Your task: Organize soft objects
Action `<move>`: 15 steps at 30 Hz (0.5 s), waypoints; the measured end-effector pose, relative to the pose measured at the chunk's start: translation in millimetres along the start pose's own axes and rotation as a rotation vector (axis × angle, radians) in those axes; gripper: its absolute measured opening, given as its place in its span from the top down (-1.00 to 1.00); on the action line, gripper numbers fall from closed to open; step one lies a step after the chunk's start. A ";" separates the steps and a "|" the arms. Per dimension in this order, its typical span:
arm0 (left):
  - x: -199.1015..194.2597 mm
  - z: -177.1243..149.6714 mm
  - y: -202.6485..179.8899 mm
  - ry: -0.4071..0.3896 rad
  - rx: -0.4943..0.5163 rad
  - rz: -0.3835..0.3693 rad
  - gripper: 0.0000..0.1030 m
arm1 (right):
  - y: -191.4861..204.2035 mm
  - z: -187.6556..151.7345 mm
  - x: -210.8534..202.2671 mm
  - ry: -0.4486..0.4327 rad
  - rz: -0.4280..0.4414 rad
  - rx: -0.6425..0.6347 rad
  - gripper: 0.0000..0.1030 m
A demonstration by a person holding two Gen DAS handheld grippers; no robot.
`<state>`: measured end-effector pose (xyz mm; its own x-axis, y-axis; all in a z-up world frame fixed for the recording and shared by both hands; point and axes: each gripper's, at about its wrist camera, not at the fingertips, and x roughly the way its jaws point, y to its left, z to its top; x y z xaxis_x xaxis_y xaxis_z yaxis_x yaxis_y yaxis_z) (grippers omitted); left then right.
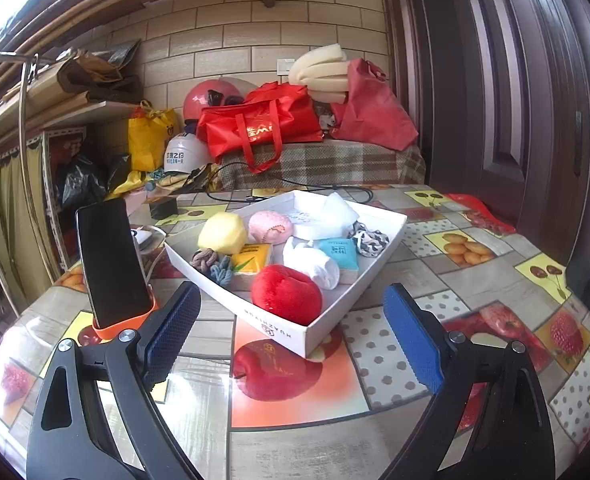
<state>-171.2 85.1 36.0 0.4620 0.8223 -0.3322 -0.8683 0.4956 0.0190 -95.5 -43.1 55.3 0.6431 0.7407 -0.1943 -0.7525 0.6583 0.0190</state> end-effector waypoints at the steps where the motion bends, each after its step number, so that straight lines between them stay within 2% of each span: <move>1: -1.7 -0.7 -2.7 0.001 0.009 0.011 -0.81 | -2.0 -0.3 -3.4 -0.010 -0.040 0.010 -1.00; 3: -3.3 -1.4 -7.6 0.010 0.021 0.009 -0.81 | -8.3 -0.2 0.8 0.027 -0.119 0.043 -1.00; 6: -2.9 -2.9 -11.6 0.037 0.017 -0.046 -0.81 | -22.4 -2.9 22.2 0.166 -0.096 0.100 -1.00; 8: -4.5 -2.8 -13.8 0.034 0.025 -0.047 -0.81 | -33.5 -8.6 38.8 0.275 -0.112 0.157 -1.00; 10: -5.0 -2.8 -14.0 0.031 0.024 -0.045 -0.81 | -44.6 -14.3 48.6 0.343 -0.122 0.211 -1.00; 12: -5.1 -2.8 -13.1 0.031 0.020 -0.042 -0.81 | -55.3 -19.9 53.6 0.383 -0.119 0.268 -1.00; 15: -4.9 -2.7 -13.1 0.033 0.021 -0.034 -0.81 | -67.5 -26.2 53.0 0.395 -0.101 0.343 -1.00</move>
<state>-162.5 73.8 34.8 0.4845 0.7954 -0.3641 -0.8483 0.5289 0.0265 -14.3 -51.8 18.0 0.5574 0.6081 -0.5652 -0.5577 0.7786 0.2877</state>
